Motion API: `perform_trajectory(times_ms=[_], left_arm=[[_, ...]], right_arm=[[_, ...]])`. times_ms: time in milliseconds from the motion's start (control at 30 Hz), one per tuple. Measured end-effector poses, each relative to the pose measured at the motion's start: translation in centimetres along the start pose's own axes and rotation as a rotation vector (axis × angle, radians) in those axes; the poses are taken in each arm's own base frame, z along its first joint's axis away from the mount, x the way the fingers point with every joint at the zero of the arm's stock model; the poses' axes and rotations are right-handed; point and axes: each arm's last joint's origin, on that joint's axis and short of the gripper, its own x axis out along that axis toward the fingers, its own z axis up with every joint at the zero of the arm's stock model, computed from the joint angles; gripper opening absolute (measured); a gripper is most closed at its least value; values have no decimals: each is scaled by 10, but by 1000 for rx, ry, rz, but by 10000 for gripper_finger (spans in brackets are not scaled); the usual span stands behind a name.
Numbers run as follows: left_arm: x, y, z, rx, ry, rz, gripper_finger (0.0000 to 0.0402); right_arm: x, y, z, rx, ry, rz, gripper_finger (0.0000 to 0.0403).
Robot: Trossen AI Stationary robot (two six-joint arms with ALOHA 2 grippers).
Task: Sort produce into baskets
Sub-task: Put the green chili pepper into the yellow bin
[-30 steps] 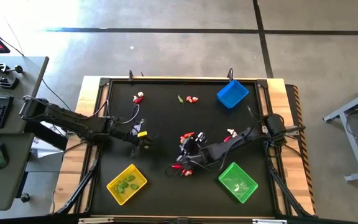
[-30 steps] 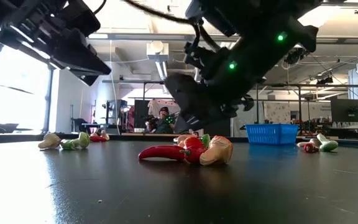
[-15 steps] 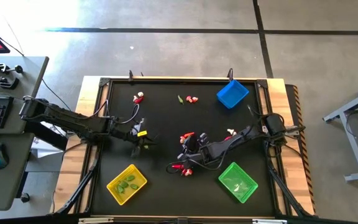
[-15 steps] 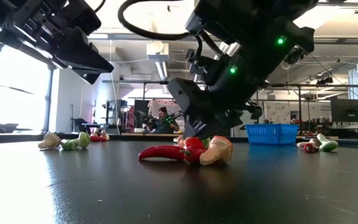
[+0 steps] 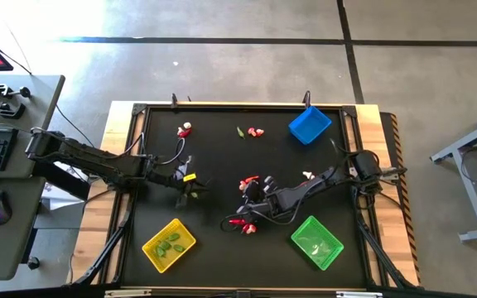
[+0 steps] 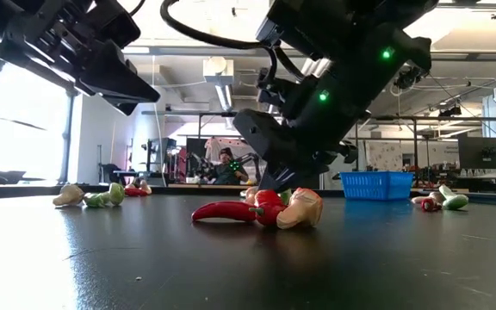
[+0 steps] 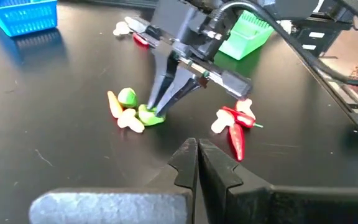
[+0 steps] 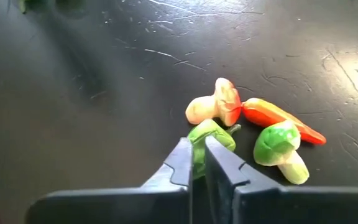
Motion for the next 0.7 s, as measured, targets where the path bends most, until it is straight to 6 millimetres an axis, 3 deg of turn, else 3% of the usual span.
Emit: perform_trajectory(times_ms=[333,567,700], left_arm=[[0,1,0,42,3,41,0],[0,11,0,34,0,92,0],[-1,16,0,28,9,117,0]], right_arm=[[-25,11,4,-109,-5,140,0],[-39,40,23,-197,-136,530,1],[-38,39,23,-166,-134,513,0]])
